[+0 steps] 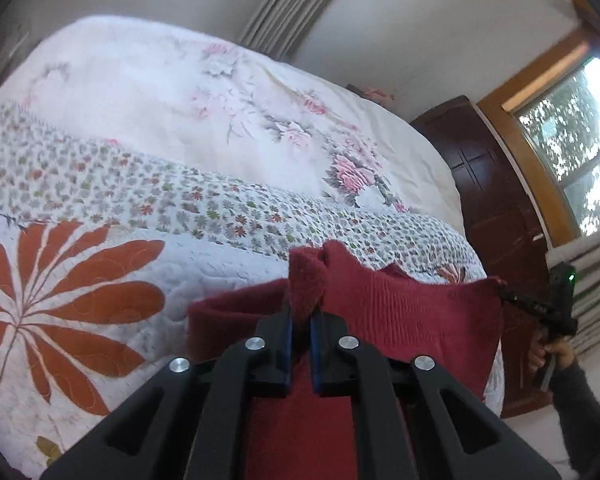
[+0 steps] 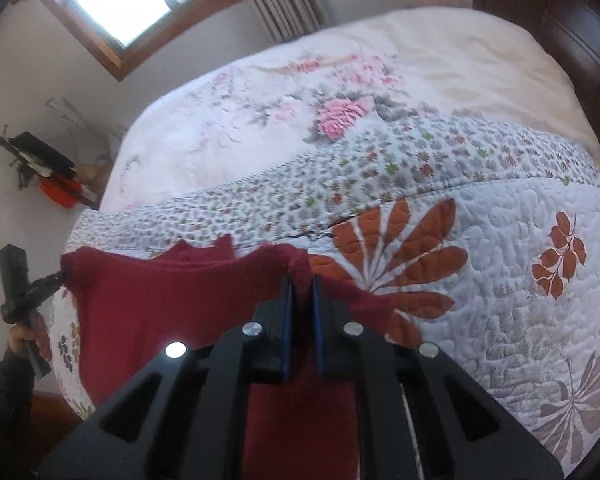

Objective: Fold small clothes

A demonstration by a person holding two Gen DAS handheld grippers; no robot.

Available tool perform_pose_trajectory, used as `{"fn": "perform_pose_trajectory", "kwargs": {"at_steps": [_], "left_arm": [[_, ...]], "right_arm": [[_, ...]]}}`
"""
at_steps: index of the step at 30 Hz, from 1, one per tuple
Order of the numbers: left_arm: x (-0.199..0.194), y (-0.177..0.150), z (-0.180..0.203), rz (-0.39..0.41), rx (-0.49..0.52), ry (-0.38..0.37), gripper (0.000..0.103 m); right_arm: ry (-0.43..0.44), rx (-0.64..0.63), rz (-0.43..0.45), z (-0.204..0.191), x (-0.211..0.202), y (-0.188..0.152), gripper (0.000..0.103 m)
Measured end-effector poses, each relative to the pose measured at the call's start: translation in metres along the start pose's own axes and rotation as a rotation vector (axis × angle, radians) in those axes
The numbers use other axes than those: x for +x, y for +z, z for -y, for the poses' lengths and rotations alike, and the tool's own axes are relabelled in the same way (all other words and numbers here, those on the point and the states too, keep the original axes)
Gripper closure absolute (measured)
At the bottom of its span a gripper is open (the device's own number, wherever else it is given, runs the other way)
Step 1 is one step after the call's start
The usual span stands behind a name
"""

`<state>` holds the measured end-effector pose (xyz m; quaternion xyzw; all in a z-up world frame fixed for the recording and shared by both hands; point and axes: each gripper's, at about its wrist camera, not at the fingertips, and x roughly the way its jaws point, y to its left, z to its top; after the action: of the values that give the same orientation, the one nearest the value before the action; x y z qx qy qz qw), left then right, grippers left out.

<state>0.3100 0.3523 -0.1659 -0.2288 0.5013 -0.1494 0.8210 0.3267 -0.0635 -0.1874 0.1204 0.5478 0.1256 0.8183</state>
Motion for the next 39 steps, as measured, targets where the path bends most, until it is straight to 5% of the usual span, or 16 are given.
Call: {"fn": "perform_pose_trajectory", "kwargs": {"at_steps": [8,16,25,30,36,39], "left_arm": [[-0.019,0.037,0.022,0.067,0.039,-0.064,0.097],[0.035,0.052,-0.012,-0.019,-0.064,-0.001,0.097],[0.027,0.085,-0.003,0.034,-0.049,-0.053,0.097],[0.045,0.098,-0.011,0.038,-0.07,-0.053,0.097],[0.083,0.092,-0.041,-0.027,-0.128,0.03,0.097],[0.101,0.078,-0.06,-0.133,-0.199,0.092,0.093]], "right_arm": [[0.063,-0.035,0.121,-0.02,-0.034,0.036,0.095],[0.01,0.084,-0.028,0.018,0.04,0.049,0.095],[0.068,0.027,0.063,0.004,0.015,0.076,0.095],[0.071,0.081,0.04,0.021,0.042,0.088,0.095],[0.043,0.165,-0.056,0.047,0.095,0.073,0.094],[0.023,0.206,-0.093,0.057,0.101,0.059,0.086]]}}
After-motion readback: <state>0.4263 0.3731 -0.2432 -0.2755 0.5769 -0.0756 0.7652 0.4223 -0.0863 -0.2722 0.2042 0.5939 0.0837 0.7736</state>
